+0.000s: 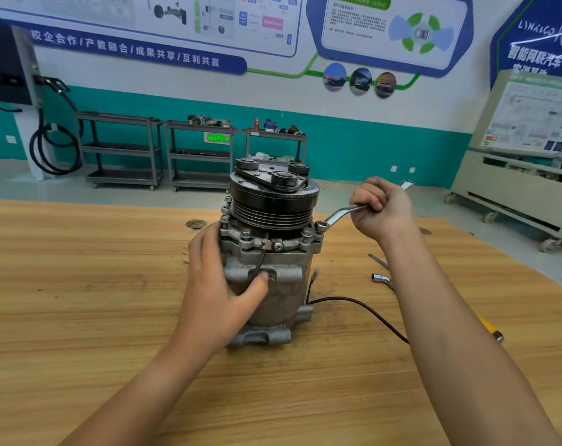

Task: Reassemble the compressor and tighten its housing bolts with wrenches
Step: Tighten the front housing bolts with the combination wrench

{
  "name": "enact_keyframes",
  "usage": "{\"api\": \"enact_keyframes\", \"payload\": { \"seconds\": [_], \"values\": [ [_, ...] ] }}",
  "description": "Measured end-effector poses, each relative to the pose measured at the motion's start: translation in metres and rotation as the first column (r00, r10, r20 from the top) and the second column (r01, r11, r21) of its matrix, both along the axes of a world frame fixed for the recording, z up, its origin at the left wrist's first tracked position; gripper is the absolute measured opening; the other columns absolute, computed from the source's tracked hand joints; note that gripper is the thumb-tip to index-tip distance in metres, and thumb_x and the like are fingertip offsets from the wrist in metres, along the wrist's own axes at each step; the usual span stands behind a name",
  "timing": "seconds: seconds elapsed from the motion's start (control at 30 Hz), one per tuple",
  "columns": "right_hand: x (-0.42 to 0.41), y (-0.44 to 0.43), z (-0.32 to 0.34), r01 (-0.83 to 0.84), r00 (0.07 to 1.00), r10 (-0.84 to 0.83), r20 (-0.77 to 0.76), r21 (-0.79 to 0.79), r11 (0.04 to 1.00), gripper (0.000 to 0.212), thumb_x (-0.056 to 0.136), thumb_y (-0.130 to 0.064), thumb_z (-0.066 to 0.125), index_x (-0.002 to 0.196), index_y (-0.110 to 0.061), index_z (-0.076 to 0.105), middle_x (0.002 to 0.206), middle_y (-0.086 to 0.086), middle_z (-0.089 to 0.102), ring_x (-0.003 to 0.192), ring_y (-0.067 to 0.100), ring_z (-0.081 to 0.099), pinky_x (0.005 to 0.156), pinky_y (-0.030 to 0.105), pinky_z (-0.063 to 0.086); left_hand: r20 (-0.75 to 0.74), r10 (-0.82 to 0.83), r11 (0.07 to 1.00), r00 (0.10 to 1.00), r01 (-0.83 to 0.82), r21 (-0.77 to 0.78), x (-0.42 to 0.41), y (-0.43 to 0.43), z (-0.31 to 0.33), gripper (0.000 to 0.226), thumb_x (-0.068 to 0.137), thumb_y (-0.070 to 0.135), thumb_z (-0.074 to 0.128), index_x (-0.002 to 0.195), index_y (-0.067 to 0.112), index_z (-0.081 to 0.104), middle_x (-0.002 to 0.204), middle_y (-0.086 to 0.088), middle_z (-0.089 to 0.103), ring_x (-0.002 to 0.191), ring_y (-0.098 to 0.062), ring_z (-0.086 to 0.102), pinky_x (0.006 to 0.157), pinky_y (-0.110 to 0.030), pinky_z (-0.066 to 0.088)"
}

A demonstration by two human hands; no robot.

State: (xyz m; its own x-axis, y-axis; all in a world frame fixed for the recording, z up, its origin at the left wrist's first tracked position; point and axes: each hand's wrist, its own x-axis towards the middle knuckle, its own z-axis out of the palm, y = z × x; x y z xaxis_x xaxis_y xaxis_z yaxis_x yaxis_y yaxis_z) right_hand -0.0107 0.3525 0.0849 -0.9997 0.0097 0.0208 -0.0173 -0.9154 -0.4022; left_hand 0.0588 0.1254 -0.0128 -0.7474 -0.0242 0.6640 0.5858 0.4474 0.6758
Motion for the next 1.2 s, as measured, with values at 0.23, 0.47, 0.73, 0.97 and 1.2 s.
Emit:
{"api": "enact_keyframes", "payload": {
  "seconds": [0.23, 0.47, 0.73, 0.97, 1.2],
  "values": [
    [0.02, 0.006, -0.014, 0.098, 0.995, -0.098, 0.008, -0.01, 0.995, 0.04, 0.1, -0.021, 0.033, 0.06, -0.015, 0.038, 0.035, -0.008, 0.025, 0.027, 0.007, 0.024, 0.042, 0.015, 0.035, -0.018, -0.008, 1.0, 1.0, 0.009, 0.012, 0.0, 0.001, 0.001, 0.072, 0.069, 0.03, 0.065, 0.132, 0.031, 0.029, 0.124, 0.012, 0.029, 0.111, 0.009, 0.029, 0.087, 0.005, 0.022],
    [0.039, -0.005, 0.008, 0.314, 0.949, -0.311, -0.046, 0.181, 0.932, 0.041, 0.1, -0.024, 0.031, 0.061, -0.014, 0.037, 0.035, -0.008, 0.022, 0.027, 0.008, 0.021, 0.038, 0.012, 0.035, -0.026, 0.001, 1.0, 1.0, -0.001, 0.019, -0.001, 0.001, -0.001, 0.072, 0.07, 0.03, 0.066, 0.13, 0.033, 0.027, 0.124, 0.013, 0.028, 0.11, 0.01, 0.028, 0.086, 0.008, 0.019],
    [0.036, -0.01, 0.012, 0.3, 0.951, -0.31, 0.007, 0.242, 0.923, 0.04, 0.1, -0.025, 0.032, 0.062, -0.015, 0.037, 0.036, -0.009, 0.022, 0.027, 0.008, 0.02, 0.04, 0.014, 0.032, 0.002, 0.02, 1.0, 1.0, -0.02, 0.016, 0.0, 0.001, 0.0, 0.077, 0.07, 0.029, 0.067, 0.137, 0.025, 0.029, 0.125, 0.016, 0.027, 0.113, 0.007, 0.029, 0.099, -0.022, 0.027],
    [0.068, -0.023, -0.005, 0.54, 0.842, -0.53, -0.099, 0.168, 0.825, 0.037, 0.097, -0.023, 0.034, 0.062, -0.015, 0.036, 0.039, -0.007, 0.021, 0.033, 0.011, 0.023, 0.046, 0.017, 0.039, 0.008, 0.024, 1.0, 1.0, -0.024, 0.012, 0.0, 0.002, 0.001, 0.077, 0.07, 0.027, 0.067, 0.138, 0.022, 0.03, 0.125, 0.012, 0.028, 0.112, 0.008, 0.029, 0.097, -0.02, 0.027],
    [0.103, -0.061, -0.032, 0.731, 0.679, -0.698, -0.229, 0.115, 0.673, 0.043, 0.1, -0.024, 0.037, 0.059, -0.013, 0.046, 0.039, -0.004, 0.027, 0.039, 0.013, 0.036, 0.06, 0.027, 0.052, 0.006, 0.025, 1.0, 1.0, -0.025, 0.012, 0.001, 0.002, 0.001, 0.078, 0.069, 0.03, 0.066, 0.139, 0.02, 0.031, 0.126, 0.011, 0.029, 0.114, 0.006, 0.03, 0.098, -0.022, 0.027]
  ]
}}
